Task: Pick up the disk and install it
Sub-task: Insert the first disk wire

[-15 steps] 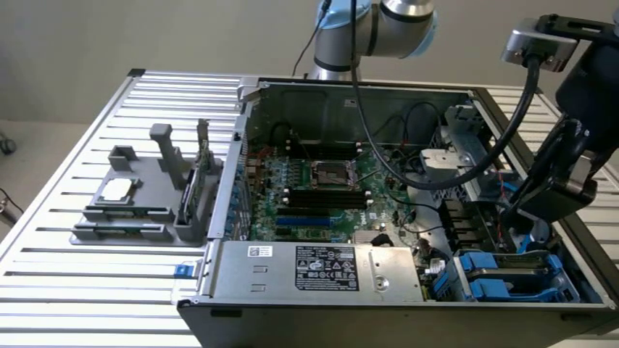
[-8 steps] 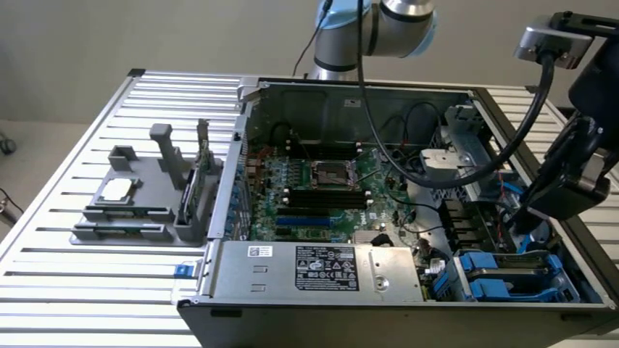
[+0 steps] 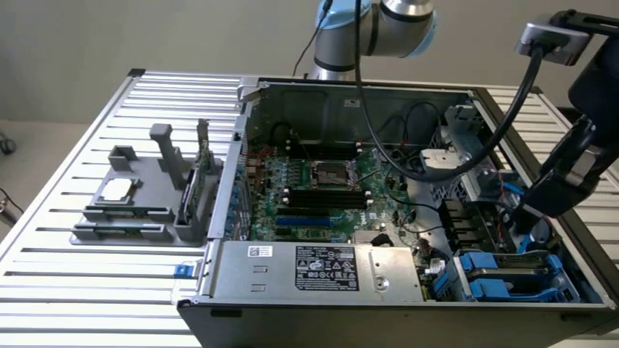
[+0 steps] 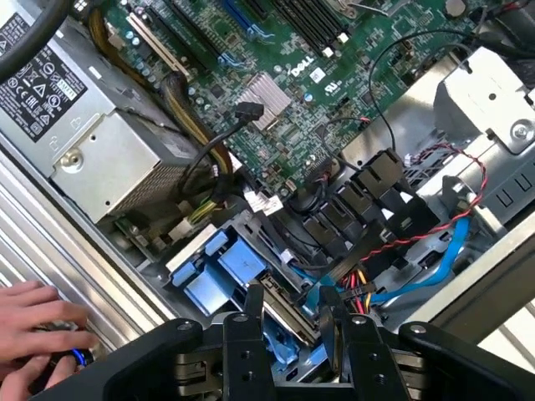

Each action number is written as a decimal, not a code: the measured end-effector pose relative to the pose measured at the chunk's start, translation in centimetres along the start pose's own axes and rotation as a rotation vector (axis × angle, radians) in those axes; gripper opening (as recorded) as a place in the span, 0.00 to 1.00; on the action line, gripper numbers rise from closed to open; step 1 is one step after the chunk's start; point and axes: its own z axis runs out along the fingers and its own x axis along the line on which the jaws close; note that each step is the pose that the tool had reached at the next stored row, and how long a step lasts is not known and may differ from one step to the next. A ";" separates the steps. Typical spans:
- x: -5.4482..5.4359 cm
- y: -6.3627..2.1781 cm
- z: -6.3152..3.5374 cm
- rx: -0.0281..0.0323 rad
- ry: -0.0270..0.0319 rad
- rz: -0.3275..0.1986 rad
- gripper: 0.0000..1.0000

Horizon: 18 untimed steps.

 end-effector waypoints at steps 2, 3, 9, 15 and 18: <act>0.0 0.00 0.01 -0.0012 -0.0002 0.033 0.40; 0.0 0.00 0.02 -0.0020 -0.0004 0.051 0.40; 0.0 0.00 0.05 -0.0066 -0.0018 0.146 0.40; 0.0 0.00 0.08 -0.0117 -0.0037 0.241 0.40; 0.0 0.00 0.09 -0.0142 -0.0046 0.287 0.40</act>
